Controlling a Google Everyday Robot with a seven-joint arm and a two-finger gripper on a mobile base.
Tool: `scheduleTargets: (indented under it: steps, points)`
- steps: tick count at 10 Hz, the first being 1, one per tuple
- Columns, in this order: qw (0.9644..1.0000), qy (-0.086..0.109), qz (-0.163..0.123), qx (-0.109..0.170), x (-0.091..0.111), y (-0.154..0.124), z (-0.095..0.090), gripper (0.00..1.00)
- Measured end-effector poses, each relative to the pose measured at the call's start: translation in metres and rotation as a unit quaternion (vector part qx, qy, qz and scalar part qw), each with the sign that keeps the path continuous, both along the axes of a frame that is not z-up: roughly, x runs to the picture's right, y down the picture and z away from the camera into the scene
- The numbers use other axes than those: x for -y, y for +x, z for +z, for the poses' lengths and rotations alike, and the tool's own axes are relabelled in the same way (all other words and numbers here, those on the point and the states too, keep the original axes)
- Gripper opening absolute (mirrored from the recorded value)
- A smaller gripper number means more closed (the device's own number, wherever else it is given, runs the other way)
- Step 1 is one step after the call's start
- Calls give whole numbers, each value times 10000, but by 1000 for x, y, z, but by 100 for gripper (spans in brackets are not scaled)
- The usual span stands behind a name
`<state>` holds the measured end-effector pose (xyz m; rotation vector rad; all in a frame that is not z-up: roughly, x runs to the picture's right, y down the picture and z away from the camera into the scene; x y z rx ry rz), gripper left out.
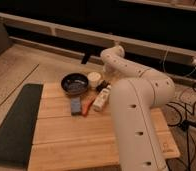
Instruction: Push the eraser across the table
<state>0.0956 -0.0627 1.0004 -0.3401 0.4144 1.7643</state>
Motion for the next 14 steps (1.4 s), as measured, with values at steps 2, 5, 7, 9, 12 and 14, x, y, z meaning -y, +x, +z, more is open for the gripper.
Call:
scheduleTargets:
  steps: [2,5,7,9,12,14]
  points:
    - [9998,25,-105,167,3,-4,8,0]
    - [9992,-67,-192,340,-5,-6,23,0]
    - [9992,-142,-271,262,-9,3,32,0]
    - [9991,-184,-329,189,-8,9,39,0]
    - [9988,-126,-432,210,-3,8,50,0]
    - [9986,39,-469,253,5,5,59,0]
